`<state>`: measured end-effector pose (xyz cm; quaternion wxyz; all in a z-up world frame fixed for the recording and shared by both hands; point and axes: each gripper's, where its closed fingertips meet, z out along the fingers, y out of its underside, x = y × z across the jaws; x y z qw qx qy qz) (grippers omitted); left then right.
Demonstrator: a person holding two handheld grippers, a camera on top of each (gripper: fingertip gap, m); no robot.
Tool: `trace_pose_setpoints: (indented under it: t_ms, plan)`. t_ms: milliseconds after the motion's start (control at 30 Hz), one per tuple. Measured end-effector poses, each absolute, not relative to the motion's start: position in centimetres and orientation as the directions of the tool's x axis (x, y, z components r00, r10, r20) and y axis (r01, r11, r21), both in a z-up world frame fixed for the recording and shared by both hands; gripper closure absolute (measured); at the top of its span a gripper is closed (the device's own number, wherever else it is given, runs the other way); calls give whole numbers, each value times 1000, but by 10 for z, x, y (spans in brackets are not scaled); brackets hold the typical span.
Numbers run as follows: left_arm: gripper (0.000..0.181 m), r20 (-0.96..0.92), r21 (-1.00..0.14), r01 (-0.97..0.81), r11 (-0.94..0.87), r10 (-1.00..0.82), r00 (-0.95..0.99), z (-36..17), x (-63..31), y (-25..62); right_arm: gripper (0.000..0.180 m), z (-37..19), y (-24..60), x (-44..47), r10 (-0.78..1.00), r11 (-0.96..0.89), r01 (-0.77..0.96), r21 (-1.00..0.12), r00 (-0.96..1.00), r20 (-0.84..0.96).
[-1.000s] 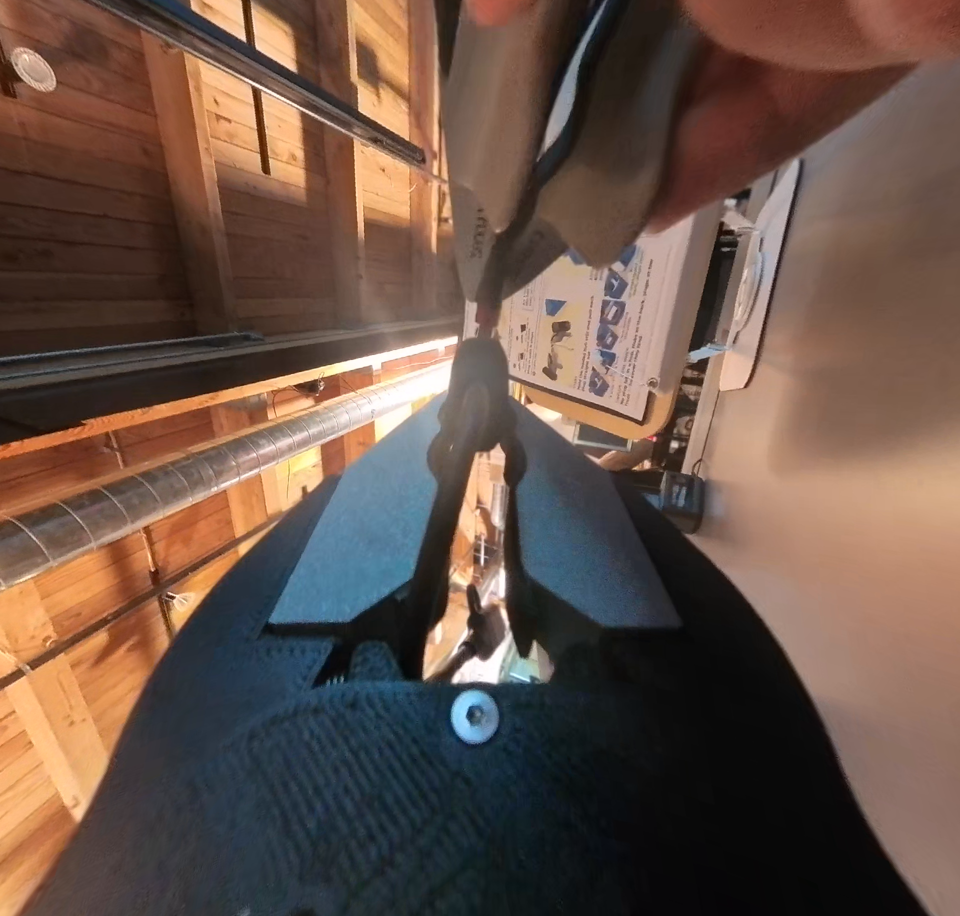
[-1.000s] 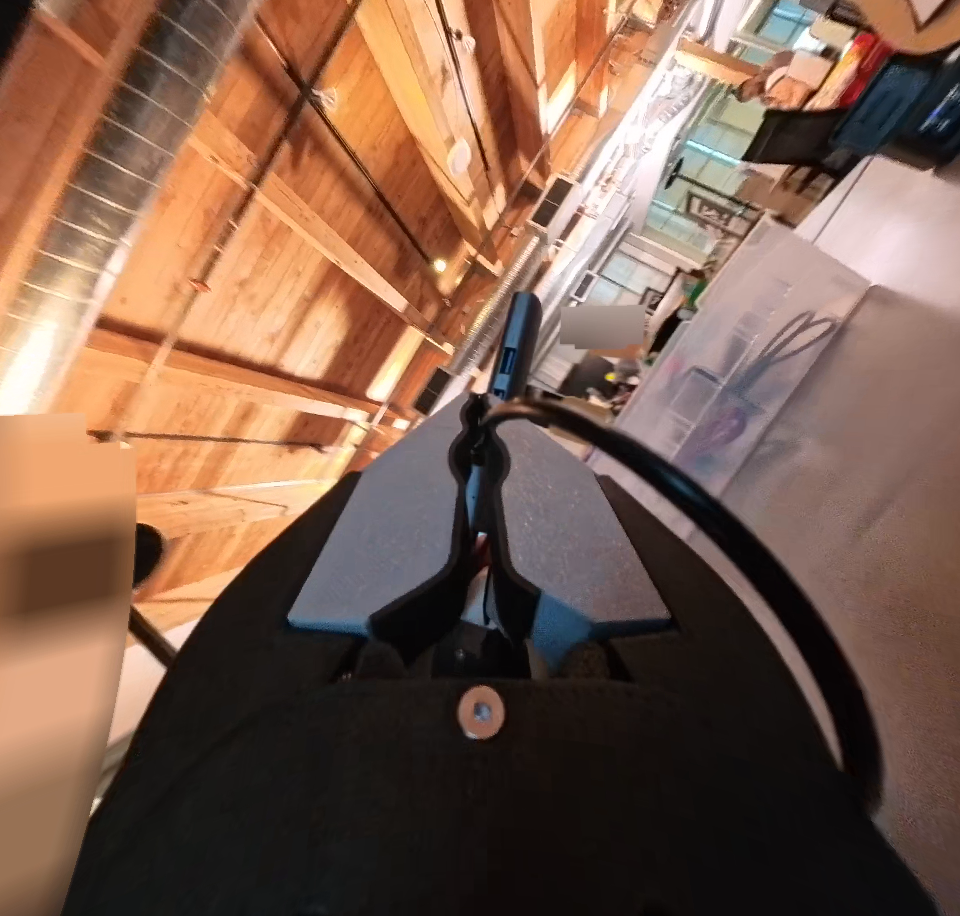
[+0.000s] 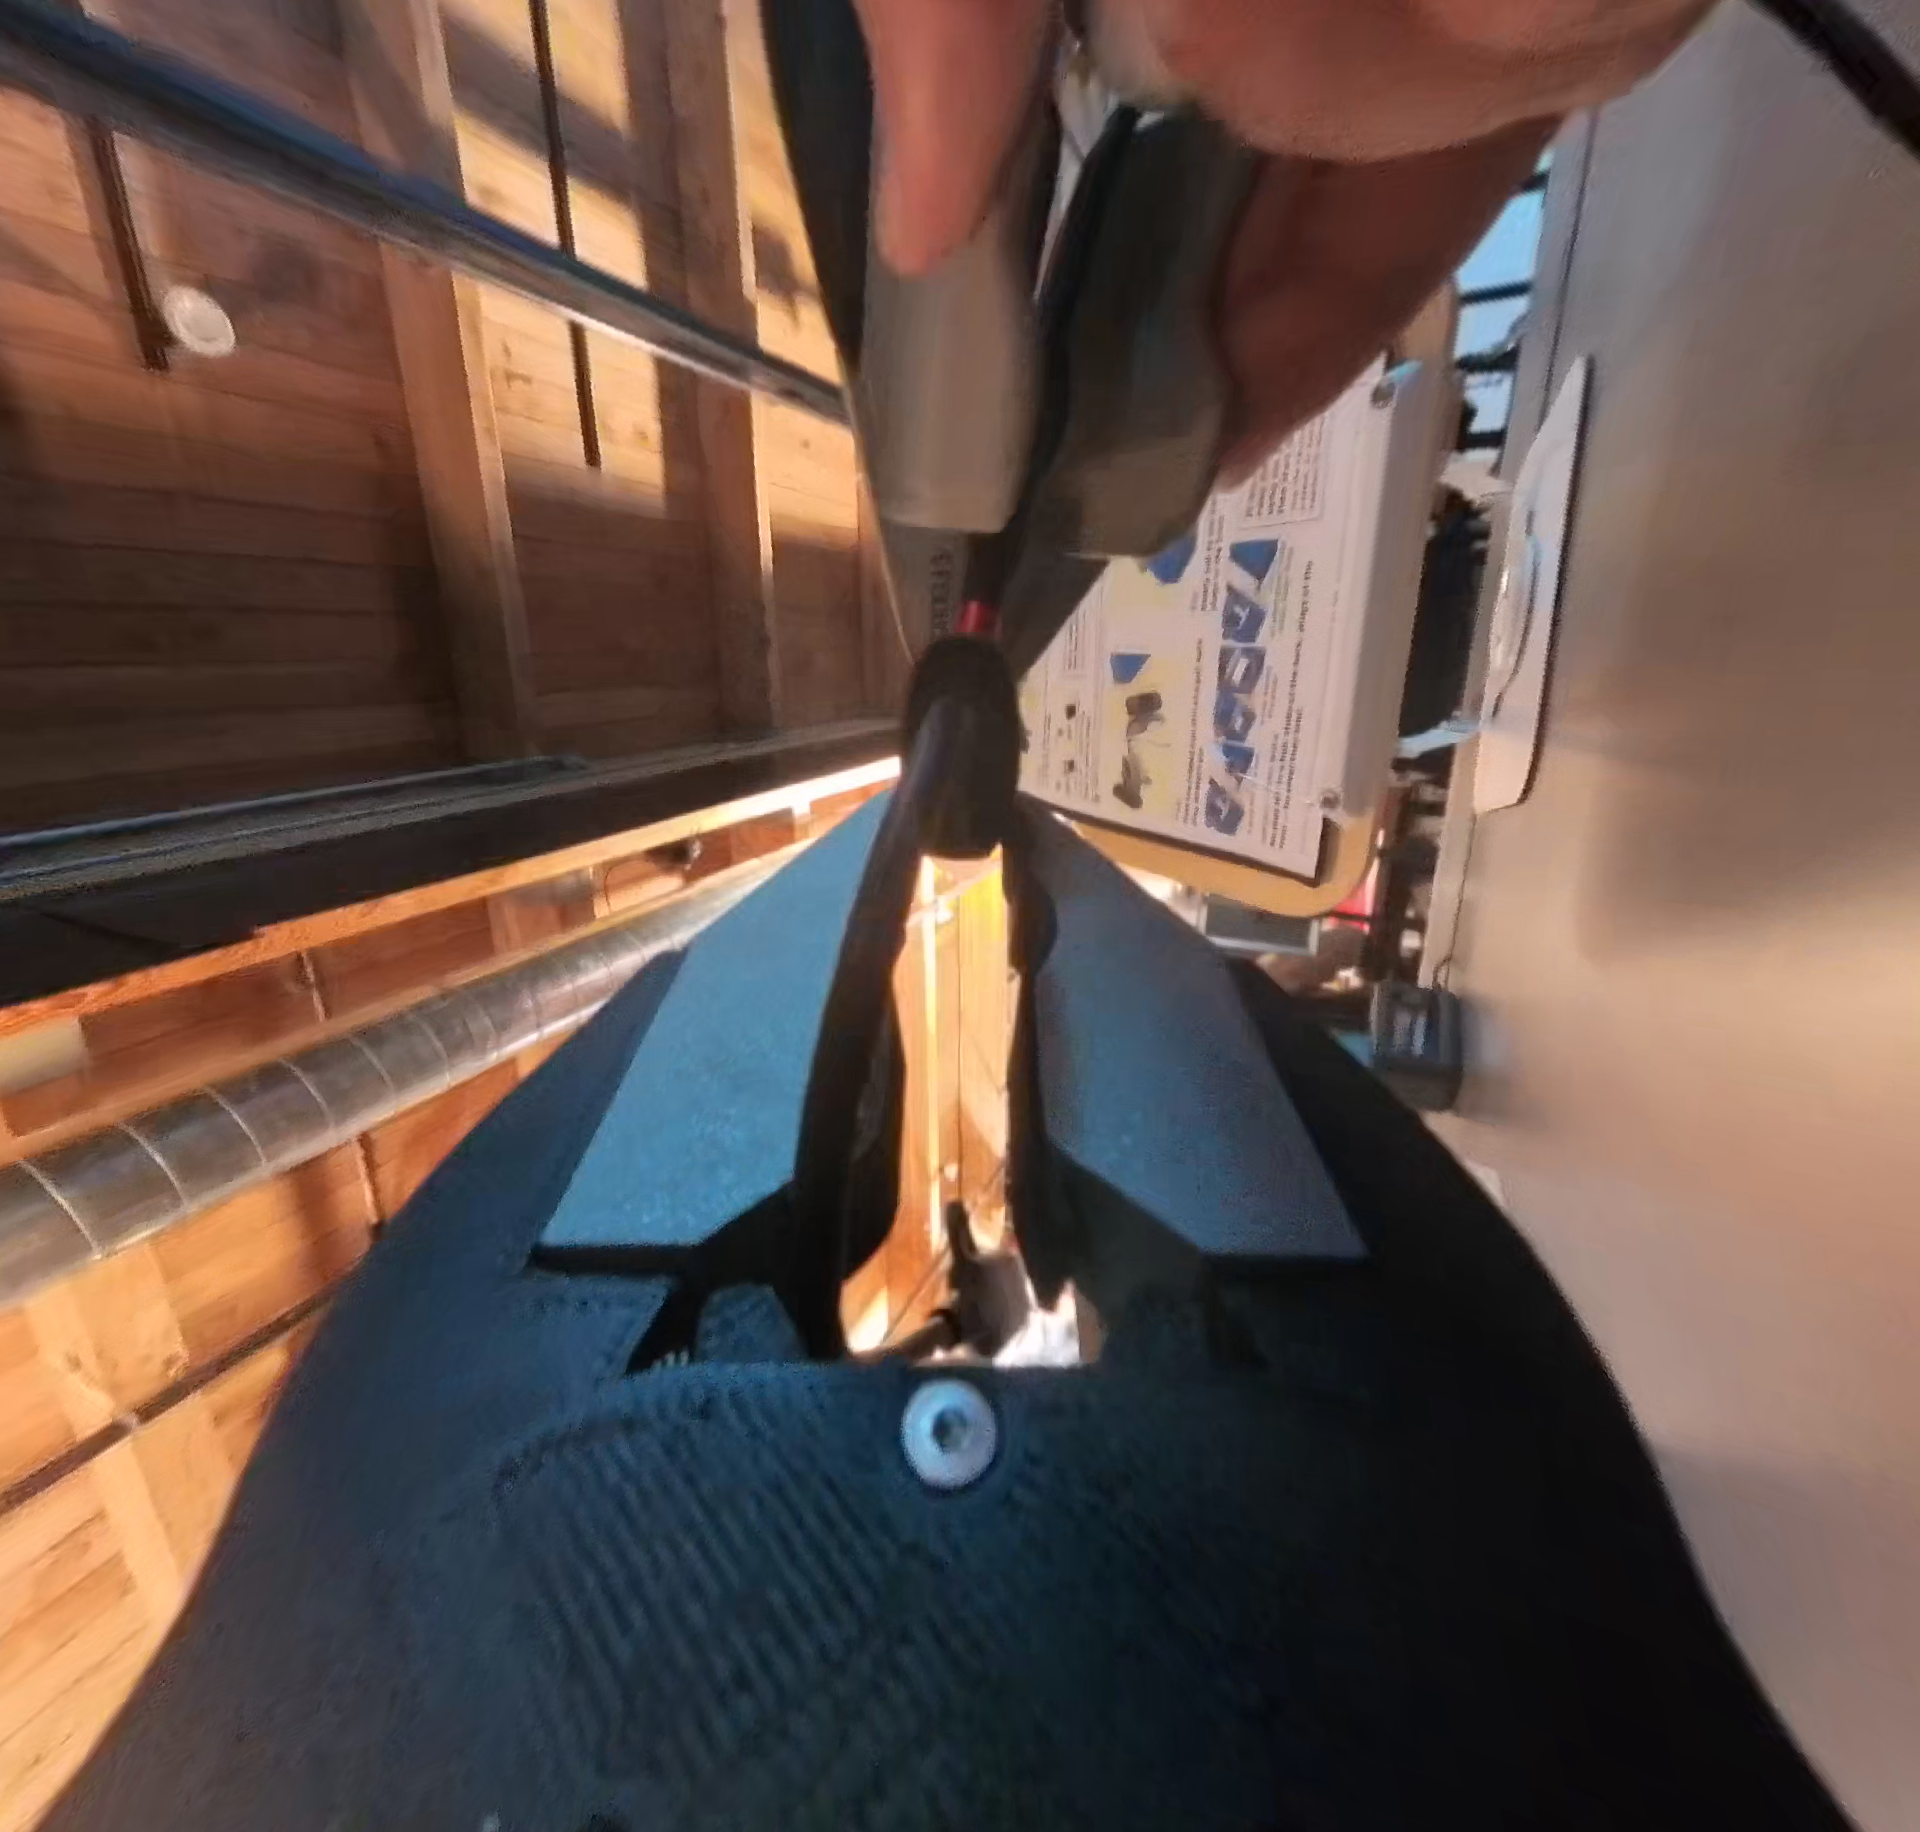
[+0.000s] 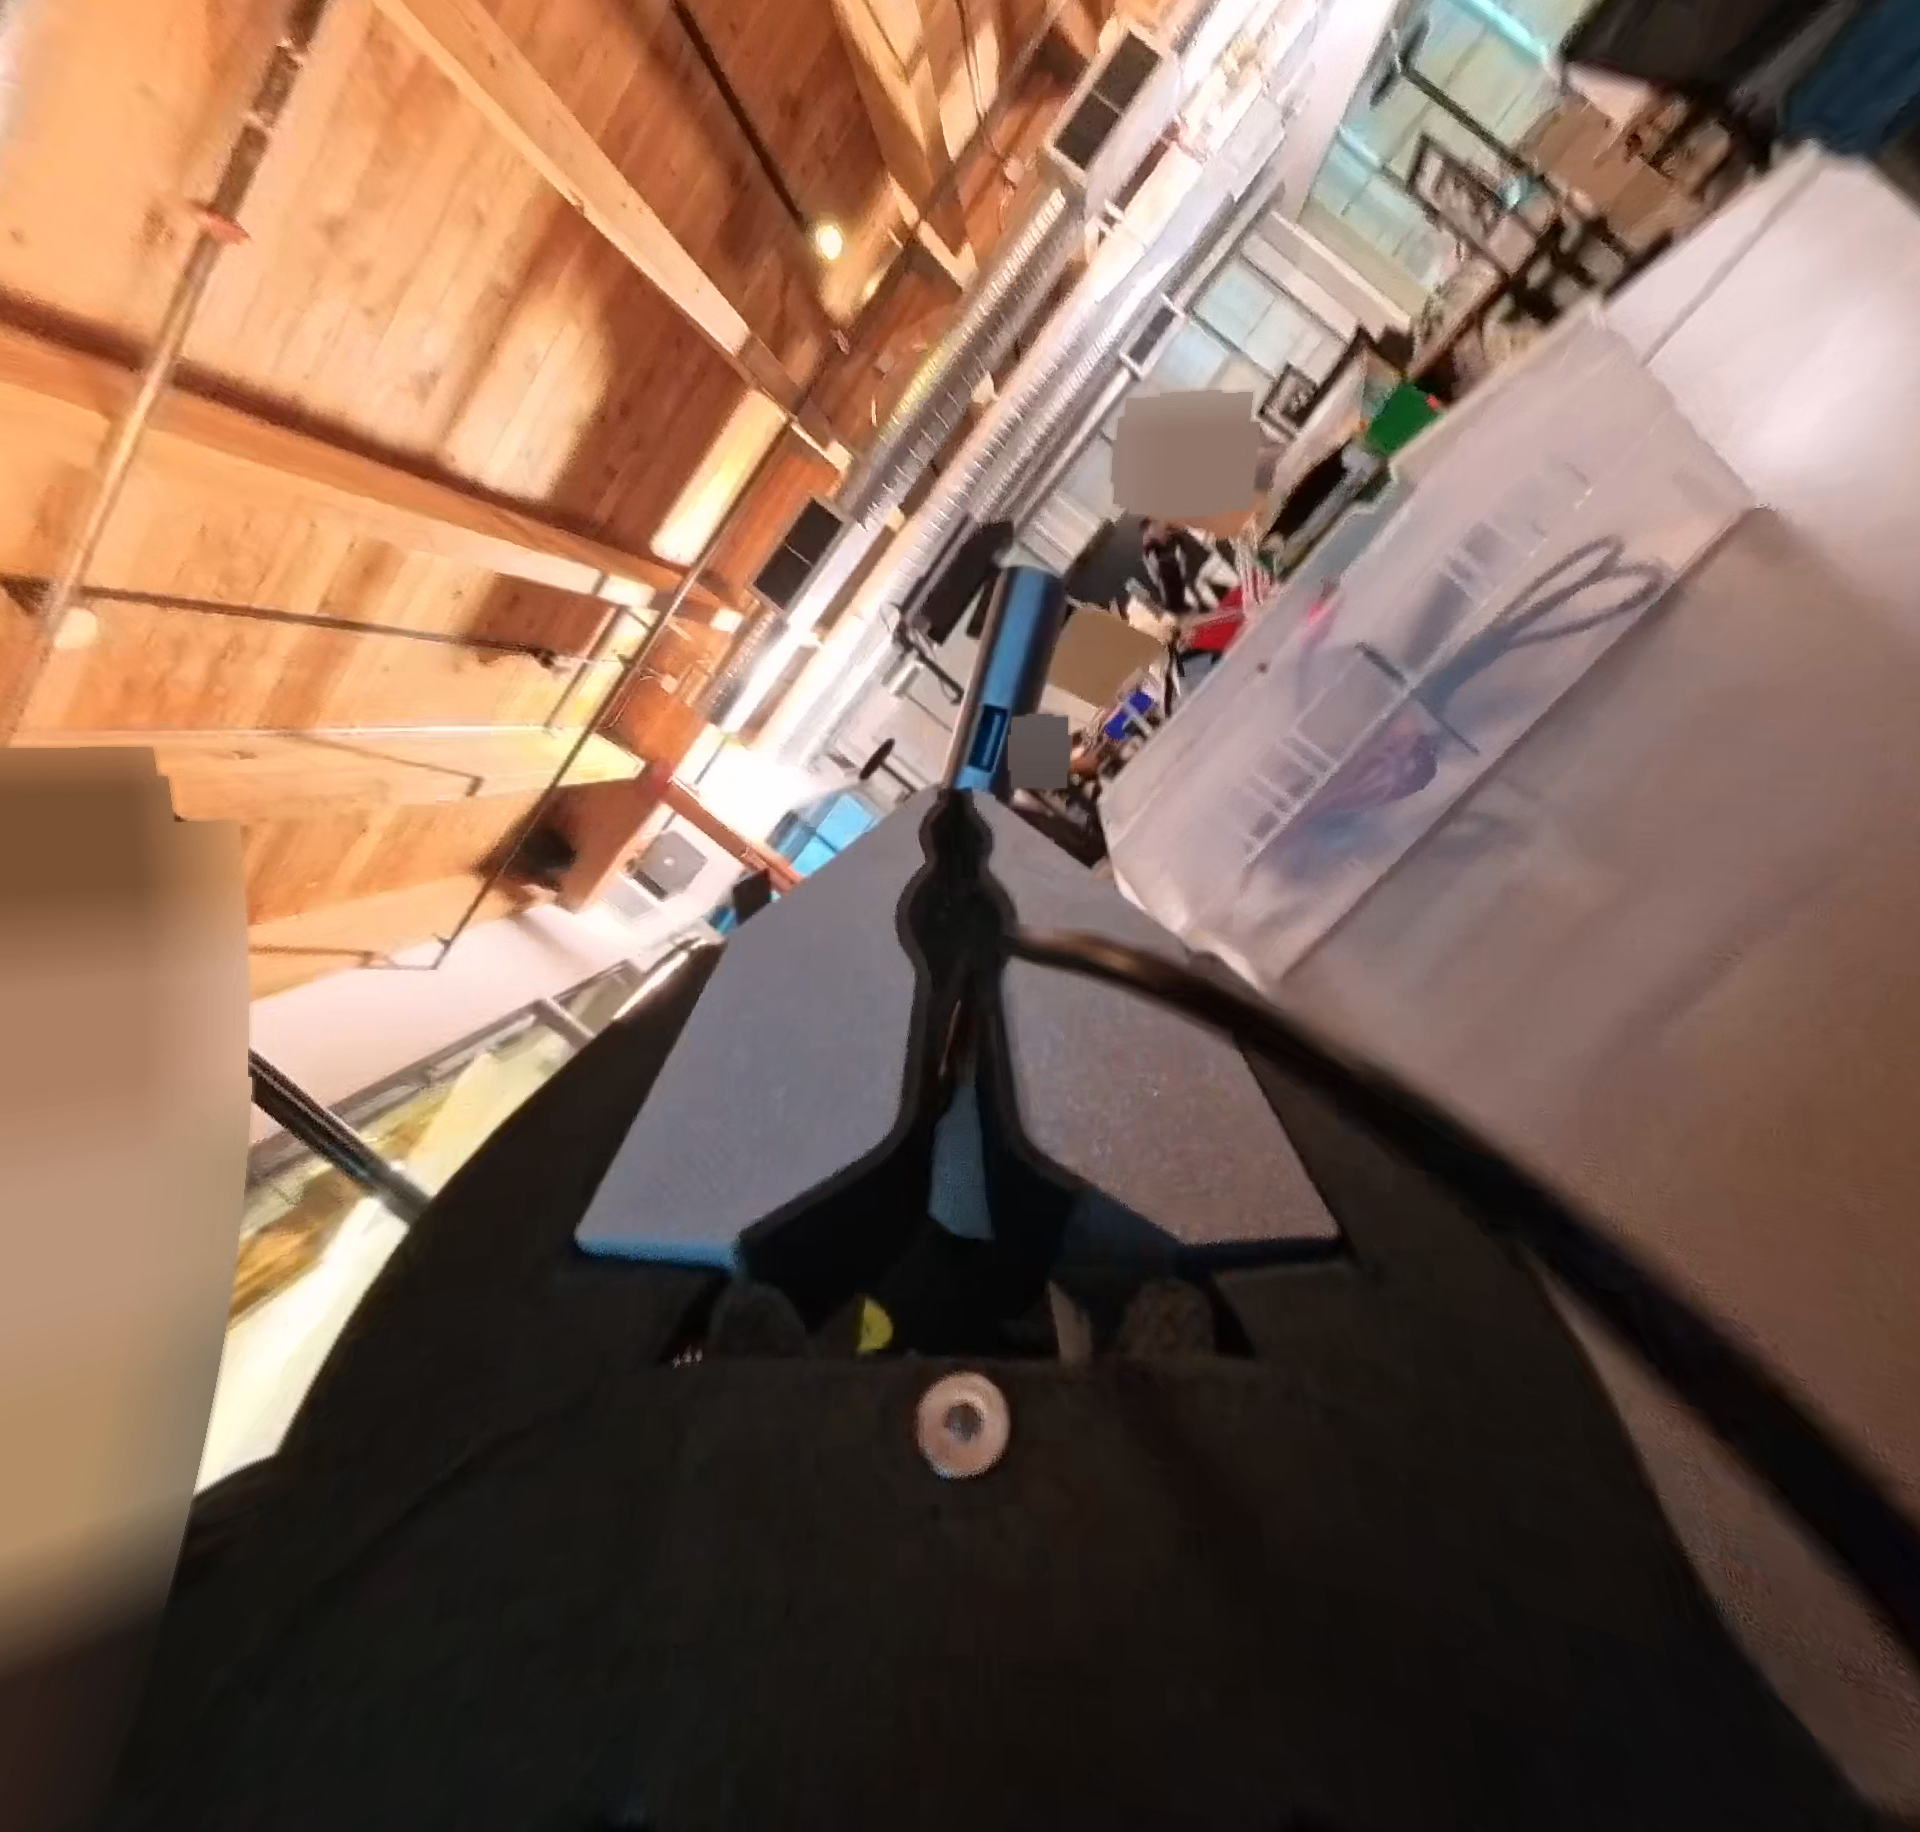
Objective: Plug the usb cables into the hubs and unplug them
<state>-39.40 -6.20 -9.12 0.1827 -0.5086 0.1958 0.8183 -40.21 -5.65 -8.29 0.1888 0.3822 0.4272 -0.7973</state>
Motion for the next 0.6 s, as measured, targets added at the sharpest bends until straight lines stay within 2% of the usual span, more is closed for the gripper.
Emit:
trace_pose_setpoints:
  t_ms: [33, 100, 233, 367, 600]
  plan:
    - [168, -904, 126, -506, -853, 111, -412, -91, -394, -62, 180, -82, -56, -401, 28, -573, 622, -533, -636, -771]
    - [168, -911, 107, -546, -831, 137, -388, -87, -394, -63, 180, -78, -57, -398, -7, -595, 626, -503, -630, -776]
    - [168, -910, 106, -510, -854, 123, -395, -88, -396, -64, 180, -79, -55, -398, 24, -643, 582, -497, -633, -773]
    - [168, -916, 103, -510, -854, 119, -384, -95, -398, -61, 180, -84, -49, -400, 8, -715, 552, -430, -608, -794]
    - [168, -923, 102, -527, -844, 117, -367, -100, -397, -55, 180, -75, -46, -399, 33, -688, 546, -478, -635, -772]
